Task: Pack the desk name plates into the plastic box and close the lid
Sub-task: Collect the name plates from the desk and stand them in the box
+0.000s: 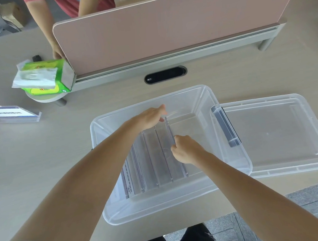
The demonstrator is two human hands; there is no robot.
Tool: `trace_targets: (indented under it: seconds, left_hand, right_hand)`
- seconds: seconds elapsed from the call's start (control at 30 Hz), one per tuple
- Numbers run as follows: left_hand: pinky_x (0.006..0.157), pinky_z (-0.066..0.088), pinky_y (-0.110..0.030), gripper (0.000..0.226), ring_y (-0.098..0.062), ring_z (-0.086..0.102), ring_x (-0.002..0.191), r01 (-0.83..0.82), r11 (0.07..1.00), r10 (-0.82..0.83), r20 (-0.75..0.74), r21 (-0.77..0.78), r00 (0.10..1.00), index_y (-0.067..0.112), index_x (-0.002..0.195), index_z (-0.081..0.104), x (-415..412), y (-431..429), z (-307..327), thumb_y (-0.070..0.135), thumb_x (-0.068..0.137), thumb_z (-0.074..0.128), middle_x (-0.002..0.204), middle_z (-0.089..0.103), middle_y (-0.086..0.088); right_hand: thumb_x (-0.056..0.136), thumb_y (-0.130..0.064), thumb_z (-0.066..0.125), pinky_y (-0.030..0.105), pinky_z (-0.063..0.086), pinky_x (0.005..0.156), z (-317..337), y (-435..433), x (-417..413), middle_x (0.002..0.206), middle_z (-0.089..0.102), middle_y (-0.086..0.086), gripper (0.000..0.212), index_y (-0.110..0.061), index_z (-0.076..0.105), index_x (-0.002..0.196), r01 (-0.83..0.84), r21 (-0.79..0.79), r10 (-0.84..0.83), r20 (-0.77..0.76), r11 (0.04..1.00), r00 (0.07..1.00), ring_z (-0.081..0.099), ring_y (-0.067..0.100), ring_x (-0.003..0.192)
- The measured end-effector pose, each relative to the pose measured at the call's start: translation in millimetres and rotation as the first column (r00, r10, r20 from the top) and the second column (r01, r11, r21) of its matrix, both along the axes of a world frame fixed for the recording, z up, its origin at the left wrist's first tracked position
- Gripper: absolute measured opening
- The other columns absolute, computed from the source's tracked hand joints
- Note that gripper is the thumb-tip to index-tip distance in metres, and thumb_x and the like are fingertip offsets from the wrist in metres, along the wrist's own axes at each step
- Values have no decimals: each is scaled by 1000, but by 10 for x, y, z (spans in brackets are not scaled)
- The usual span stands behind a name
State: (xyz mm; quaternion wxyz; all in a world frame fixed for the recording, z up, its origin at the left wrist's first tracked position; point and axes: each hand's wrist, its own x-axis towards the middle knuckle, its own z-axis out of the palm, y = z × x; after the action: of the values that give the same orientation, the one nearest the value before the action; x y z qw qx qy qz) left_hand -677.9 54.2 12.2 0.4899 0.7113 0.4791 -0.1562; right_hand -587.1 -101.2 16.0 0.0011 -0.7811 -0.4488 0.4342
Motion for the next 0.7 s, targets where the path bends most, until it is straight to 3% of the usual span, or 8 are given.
trace_targets:
  seconds: [0.13, 0.3, 0.47, 0.6, 0.7]
  left_hand:
    - [110, 30, -42, 64, -20, 54, 120, 47, 999, -47, 12, 16, 999, 26, 130, 63, 6, -19, 14, 59, 100, 17, 129, 64, 6]
    - [110, 35, -46, 58, -19, 57, 118, 77, 995, -76, -12, 59, 997, 26, 126, 65, 3, -28, -15, 61, 98, 28, 128, 64, 11]
    - [106, 40, -44, 49, -21, 59, 115, 89, 993, -87, -26, 84, 996, 25, 123, 67, -6, -22, -23, 53, 98, 35, 127, 65, 6]
    - [99, 45, -39, 46, -21, 61, 110, 90, 991, -86, -40, 96, 995, 25, 121, 68, -11, -39, 7, 50, 97, 38, 124, 66, 3]
    - [96, 44, -38, 43, -29, 60, 114, 88, 992, -84, -44, 92, 995, 21, 125, 67, 12, -86, 98, 42, 103, 37, 120, 68, 0]
  right_hand:
    - [94, -13, 37, 30, 27, 48, 7, -3, 9, 81, 47, 8, 24, -15, 33, 70, -11, -14, 11, -8, 1000, 1000, 41, 21, 62]
    - [95, -14, 36, 30, 28, 48, 31, -6, 23, 81, 48, 7, 23, -14, 35, 72, -35, -21, 34, -20, 999, 999, 42, 18, 61]
    - [97, -10, 34, 29, 30, 49, 68, -8, 22, 92, 49, 14, 16, -7, 40, 83, -120, -35, 120, -9, 992, 993, 44, 25, 72]
    - [97, -17, 38, 35, 41, 64, 21, -5, 13, 92, 51, 13, 11, -8, 44, 92, -113, 27, 113, 17, 993, 993, 47, 29, 76]
    - [96, -17, 37, 29, 34, 53, 12, 8, 49, 88, 50, 10, 18, -10, 41, 80, -94, -33, 93, -19, 995, 995, 45, 21, 65]
